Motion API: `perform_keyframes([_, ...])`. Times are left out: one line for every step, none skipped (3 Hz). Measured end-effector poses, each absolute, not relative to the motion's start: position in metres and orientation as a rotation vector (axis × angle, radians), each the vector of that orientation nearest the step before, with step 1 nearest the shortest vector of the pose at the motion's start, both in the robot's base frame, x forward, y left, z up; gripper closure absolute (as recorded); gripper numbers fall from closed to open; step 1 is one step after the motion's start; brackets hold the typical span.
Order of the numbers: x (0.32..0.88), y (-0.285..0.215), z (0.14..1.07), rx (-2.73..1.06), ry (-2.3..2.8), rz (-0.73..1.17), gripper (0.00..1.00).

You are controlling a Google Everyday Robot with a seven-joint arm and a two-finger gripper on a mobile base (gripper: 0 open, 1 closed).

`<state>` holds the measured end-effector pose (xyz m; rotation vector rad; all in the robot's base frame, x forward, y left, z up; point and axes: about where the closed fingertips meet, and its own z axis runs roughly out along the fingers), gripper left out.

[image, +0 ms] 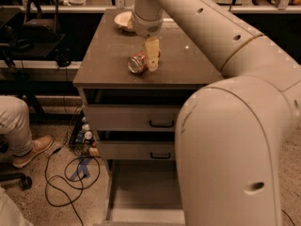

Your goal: Place coke can into bottom drawer

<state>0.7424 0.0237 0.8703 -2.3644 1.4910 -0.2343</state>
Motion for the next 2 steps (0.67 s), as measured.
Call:
perform_keyframes([0.7499,0.0281,0.8573,-2.395,1.499,-0.216,0.0])
perform_keyframes([0.7553,0.0267,0.8487,-2.404,1.514,-0.203,0.18])
